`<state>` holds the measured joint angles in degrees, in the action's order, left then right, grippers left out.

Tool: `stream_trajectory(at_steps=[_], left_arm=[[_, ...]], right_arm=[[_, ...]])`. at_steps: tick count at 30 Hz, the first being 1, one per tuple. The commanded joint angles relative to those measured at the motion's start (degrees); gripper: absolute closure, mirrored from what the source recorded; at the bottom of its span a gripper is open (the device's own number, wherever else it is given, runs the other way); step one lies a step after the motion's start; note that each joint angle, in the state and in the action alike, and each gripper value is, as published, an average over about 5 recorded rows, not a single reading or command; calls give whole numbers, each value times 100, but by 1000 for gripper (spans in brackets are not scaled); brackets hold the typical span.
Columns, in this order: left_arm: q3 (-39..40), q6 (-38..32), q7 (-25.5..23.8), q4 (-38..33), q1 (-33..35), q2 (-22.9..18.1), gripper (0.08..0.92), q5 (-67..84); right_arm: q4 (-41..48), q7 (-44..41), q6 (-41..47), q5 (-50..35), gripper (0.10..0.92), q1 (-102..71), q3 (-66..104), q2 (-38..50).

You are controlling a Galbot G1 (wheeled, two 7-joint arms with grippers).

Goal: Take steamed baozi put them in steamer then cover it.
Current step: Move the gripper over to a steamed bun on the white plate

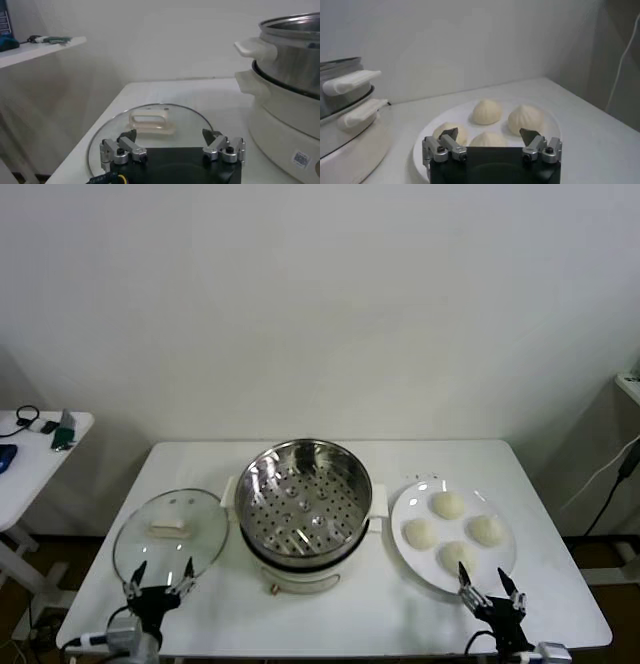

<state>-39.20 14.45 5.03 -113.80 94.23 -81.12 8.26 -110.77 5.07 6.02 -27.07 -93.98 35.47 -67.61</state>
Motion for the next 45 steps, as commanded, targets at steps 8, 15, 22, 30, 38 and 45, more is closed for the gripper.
stream_trajectory(at_steps=[8, 15, 22, 30, 38, 45], left_arm=[[85, 9, -7, 72, -88, 51, 177, 23], [122, 9, -33, 84, -137, 109, 177, 26], [128, -49, -97, 141, -160, 77, 177, -12], [132, -104, -126, 237, -200, 30, 177, -39], [71, -155, -162, 234, -232, 40, 177, -218], [32, -188, -224, 225, -246, 31, 177, -323]], right_arm=[[927, -526, 1548, 370, 203, 2737, -476, 1937], [2046, -2377, 1975, 943, 203, 4606, -2237, 3763], [2843, -4825, 737, 2113, 203, 5804, -3974, 4965], [3295, -6421, -6, 2261, 203, 8130, -6346, 4860], [4146, -6849, -27, 1692, 203, 10747, -9505, 3920], [4905, -6958, -29, 1361, 203, 11585, -10760, 2954]])
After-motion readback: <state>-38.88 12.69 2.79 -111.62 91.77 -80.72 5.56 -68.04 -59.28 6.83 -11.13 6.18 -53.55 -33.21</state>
